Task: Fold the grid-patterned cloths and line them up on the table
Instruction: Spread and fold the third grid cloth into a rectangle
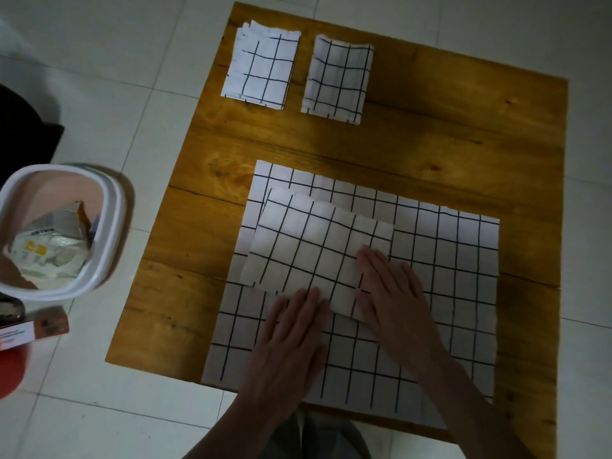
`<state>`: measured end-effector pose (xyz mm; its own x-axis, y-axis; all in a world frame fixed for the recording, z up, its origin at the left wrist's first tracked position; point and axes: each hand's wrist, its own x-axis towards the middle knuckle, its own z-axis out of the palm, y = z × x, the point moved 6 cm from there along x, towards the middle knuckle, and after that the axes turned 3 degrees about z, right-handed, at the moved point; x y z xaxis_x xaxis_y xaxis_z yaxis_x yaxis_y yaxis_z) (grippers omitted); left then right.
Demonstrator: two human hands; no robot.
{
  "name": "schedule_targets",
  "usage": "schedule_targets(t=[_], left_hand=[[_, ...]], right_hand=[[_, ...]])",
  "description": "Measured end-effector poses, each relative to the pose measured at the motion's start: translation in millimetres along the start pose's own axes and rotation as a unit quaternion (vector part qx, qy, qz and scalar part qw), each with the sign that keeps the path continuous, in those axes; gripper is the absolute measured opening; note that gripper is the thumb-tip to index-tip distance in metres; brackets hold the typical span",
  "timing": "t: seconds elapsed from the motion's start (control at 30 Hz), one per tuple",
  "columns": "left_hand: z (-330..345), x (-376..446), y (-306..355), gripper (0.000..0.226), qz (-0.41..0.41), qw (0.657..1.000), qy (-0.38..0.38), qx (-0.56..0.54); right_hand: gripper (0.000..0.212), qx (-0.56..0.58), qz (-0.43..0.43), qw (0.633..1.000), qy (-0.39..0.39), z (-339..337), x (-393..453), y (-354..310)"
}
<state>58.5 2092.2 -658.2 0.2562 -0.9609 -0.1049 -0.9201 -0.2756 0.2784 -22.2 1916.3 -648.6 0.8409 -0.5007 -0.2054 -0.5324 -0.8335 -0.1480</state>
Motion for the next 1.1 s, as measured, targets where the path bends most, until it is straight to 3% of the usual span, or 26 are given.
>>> schedule_targets(t=[0.23,0.43,0.67,0.83,1.1], left_hand=[[-12.8,7.5,-16.1,0.063,-0.055,0.998,0.024,-0.005],[-20.6,21.6,-17.1,0.068,-0.088,0.995,0.046,0.003],[-0.4,3.4,21.0,0.064,0.031,0.999,0.009,0.008],[5.3,-4.7,19.6,0.062,0.030,0.999,0.014,0.011],[9.3,-9.4,10.3,0.062,0.021,0.999,0.014,-0.021]], right_hand=[[0.047,-0.008,-0.030,0.998,0.047,-10.4,-14.4,11.2],[0.058,-0.023,-0.026,0.999,0.014,6.9,-43.3,-4.4],[0.059,-0.005,0.007,0.999,0.036,9.0,-52.6,-26.5],[0.064,-0.016,-0.122,0.992,-0.012,21.7,-52.3,-48.0],[0.078,-0.001,-0.131,0.990,-0.044,24.4,-52.6,-36.6]])
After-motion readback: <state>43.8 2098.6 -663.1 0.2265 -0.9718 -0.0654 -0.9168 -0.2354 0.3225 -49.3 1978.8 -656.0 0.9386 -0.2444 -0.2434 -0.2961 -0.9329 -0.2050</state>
